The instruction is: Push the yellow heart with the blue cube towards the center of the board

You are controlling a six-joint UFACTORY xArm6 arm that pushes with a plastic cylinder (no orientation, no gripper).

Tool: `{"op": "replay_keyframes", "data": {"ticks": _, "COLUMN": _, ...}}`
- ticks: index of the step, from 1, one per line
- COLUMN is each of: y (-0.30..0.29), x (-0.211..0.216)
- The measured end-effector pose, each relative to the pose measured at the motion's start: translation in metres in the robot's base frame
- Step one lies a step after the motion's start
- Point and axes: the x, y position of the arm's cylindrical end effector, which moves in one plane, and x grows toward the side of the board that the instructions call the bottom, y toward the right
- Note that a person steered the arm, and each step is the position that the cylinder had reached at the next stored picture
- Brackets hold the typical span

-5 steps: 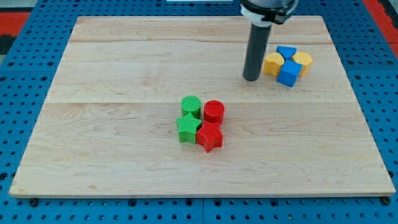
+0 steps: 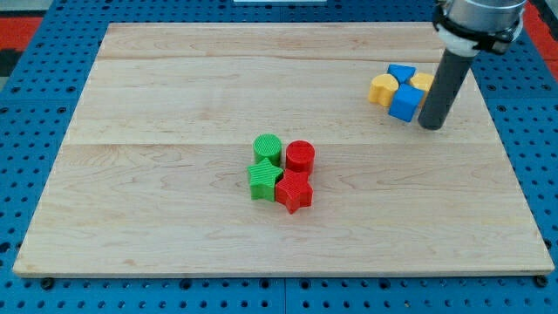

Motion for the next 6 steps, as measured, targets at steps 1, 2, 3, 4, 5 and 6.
{"op": "replay_keyframes", "data": {"ticks": 1, "y": -0.003, "x": -0.019}}
{"op": "replay_keyframes", "data": {"ticks": 2, "y": -0.033, "x": -0.027}}
{"op": "replay_keyframes", "data": {"ticks": 3, "y": -0.082, "x": -0.030}}
{"op": "replay_keyframes", "data": {"ticks": 4, "y": -0.105, "x": -0.031}}
{"op": "replay_keyframes", "data": {"ticks": 5, "y": -0.081, "x": -0.036}}
{"op": "replay_keyframes", "data": {"ticks": 6, "y": -0.077, "x": -0.063}}
